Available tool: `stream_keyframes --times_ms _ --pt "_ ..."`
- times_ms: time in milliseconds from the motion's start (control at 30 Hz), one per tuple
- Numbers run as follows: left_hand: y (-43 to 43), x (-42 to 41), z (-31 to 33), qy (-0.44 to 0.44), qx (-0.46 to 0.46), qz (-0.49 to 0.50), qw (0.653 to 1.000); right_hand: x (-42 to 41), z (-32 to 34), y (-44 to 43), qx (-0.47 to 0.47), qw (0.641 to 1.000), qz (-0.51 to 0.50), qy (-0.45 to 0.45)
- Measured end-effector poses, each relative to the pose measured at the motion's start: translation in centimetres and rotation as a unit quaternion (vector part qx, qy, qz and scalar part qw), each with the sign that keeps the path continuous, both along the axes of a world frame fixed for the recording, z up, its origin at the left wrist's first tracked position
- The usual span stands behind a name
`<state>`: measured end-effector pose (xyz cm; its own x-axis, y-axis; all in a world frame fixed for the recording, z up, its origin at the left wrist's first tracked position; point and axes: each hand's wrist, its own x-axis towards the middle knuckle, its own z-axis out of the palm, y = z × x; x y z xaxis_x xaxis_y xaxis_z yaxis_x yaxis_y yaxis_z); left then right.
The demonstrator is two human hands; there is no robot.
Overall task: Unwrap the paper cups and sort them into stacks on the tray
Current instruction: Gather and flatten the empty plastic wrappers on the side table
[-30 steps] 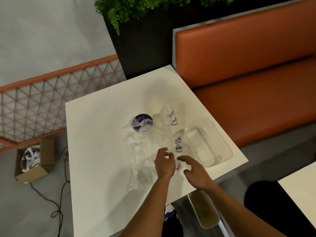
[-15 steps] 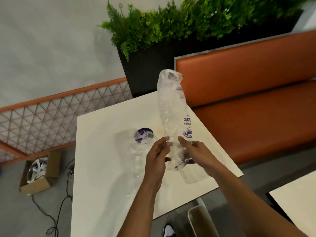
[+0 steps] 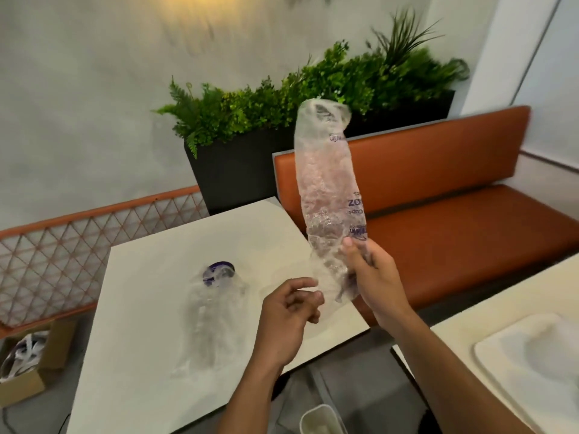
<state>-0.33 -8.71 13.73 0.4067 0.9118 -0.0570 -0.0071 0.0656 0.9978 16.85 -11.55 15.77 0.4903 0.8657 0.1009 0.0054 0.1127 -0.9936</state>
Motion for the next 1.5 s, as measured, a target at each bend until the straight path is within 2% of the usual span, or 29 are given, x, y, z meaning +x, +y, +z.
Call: stream_keyframes --times_ms 167,233,333,400,467,567,600,700,767,867,967,1100,1233,1333,1500 --pt "-4.3 2.3 0.7 -0.036 -0.023 0.011 0.999 3.2 1.2 -4.5 0.004 0.997 0.013 0.076" --pt "-5.4 3.3 1.4 -0.061 -0.048 -0.010 0.997 4.0 1.7 -6.3 0.008 0.998 0.047 0.043" --pt "-5.7 5.0 3.3 -0.125 -0.092 -0.046 0.987 4.7 2.1 -8.6 0.002 0.994 0.085 -0.070" --pt "-5.5 6.5 4.6 -0.111 -0.082 -0.051 0.989 4.9 2.1 -9.9 -0.009 0.990 0.105 -0.096" --pt "-5.6 8.0 5.3 -0.086 -0.060 -0.029 0.994 4.8 2.1 -11.1 -0.006 0.992 0.125 -0.029" --pt "-5.6 9.4 5.3 -0.116 -0.065 -0.004 0.991 5.2 1.8 -12.0 -0.037 0.976 0.088 0.193" --pt "-5.7 9.7 5.3 -0.124 -0.072 -0.008 0.990 5.6 1.6 -12.2 -0.062 0.973 0.069 0.212" --pt "-5.7 9.8 5.0 -0.128 -0.087 -0.010 0.988 5.9 1.3 -12.7 -0.131 0.972 0.092 0.173" --pt "-5.3 9.7 4.8 -0.133 -0.094 -0.008 0.987 6.0 1.0 -12.6 -0.139 0.969 0.085 0.184" --pt "-4.5 9.4 5.3 -0.138 -0.091 -0.025 0.986 6.3 0.6 -12.1 -0.102 0.969 0.020 0.225" --pt "-3.1 9.1 5.8 -0.110 -0.061 -0.024 0.992 6.2 0.6 -11.5 -0.067 0.952 -0.049 0.294" --pt "-1.1 8.5 6.4 -0.120 -0.052 -0.016 0.991 6.1 0.4 -10.6 -0.028 0.930 -0.087 0.356" --pt "0.2 7.6 5.8 -0.171 -0.104 -0.067 0.977 5.2 0.9 -10.0 -0.009 0.918 -0.063 0.392" --pt "-0.2 7.6 5.0 -0.138 -0.110 -0.123 0.976 4.0 1.1 -9.1 -0.007 0.917 -0.051 0.395" --pt "1.4 8.5 4.3 -0.079 -0.082 -0.065 0.991 2.4 1.6 -8.2 -0.015 0.922 -0.043 0.384"
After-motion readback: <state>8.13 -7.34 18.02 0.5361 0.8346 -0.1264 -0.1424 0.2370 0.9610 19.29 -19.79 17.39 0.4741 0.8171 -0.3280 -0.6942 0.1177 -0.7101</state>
